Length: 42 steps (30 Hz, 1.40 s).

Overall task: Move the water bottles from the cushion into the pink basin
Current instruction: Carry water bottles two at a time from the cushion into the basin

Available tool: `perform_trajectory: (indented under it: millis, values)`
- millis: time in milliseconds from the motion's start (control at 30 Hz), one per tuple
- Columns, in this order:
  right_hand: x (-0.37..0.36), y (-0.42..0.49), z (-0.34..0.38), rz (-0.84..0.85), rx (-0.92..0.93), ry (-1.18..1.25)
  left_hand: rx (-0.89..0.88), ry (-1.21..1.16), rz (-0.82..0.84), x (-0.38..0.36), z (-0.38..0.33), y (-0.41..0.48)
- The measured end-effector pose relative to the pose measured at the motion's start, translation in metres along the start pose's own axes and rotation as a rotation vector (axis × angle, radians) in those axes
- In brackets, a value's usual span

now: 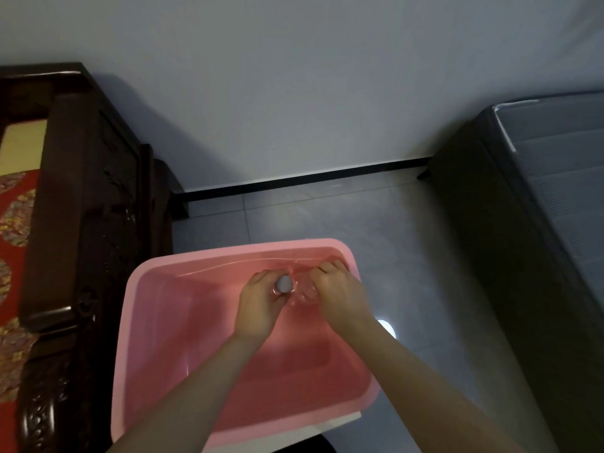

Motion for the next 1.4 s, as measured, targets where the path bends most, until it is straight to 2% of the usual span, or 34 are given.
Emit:
perform_trajectory:
  millis: [133, 333, 500, 567, 700, 900, 1000, 1100, 1233, 1400]
  values:
    - [0.000, 0.001, -0.001, -0.006, 0.019, 0.015, -0.027, 0.092, 0.027, 0.002, -0.006, 0.002]
    - [-0.003, 0.000, 0.002, -0.014, 0.023, -0.003, -0.396, 0.416, 0.239, 0.009, -0.017, 0.000]
    - [0.003, -0.004, 0.001, -0.007, 0.011, 0.030, -0.352, 0.509, 0.344, 0.011, -0.019, 0.005]
    - [0.017, -0.011, 0.000, -0.061, -0.026, 0.128, -0.326, 0.459, 0.325, 0.024, -0.026, 0.004]
    - [0.070, -0.026, -0.003, -0.261, -0.086, 0.228, -0.188, 0.267, 0.103, 0.100, -0.051, 0.000]
    - [0.150, -0.017, 0.036, -0.429, 0.055, 0.322, 0.054, 0.179, -0.453, 0.287, -0.046, -0.065]
    - [0.179, -0.006, 0.096, -0.449, 0.178, 0.353, 0.238, 0.253, -0.688, 0.390, -0.008, -0.143]
    - [0.198, -0.009, 0.186, -0.448, 0.351, 0.388, 0.380, 0.348, -0.896, 0.482, 0.013, -0.230]
    - [0.201, -0.042, 0.329, -0.373, 0.620, 0.414, 0.443, 0.405, -1.129, 0.557, -0.001, -0.332]
    - [0.178, -0.129, 0.494, -0.363, 0.920, 0.383, 0.385, 0.548, -1.233, 0.608, -0.023, -0.438]
Point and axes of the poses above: each hand's wrist, its own y-axis towards the middle knuckle, its own x-axis out of the back of the hand, z = x × y, the point moved 3 cm from there along y, towards the middle knuckle, and after that the axes turned 6 degrees about -z, right-handed, at the moved point
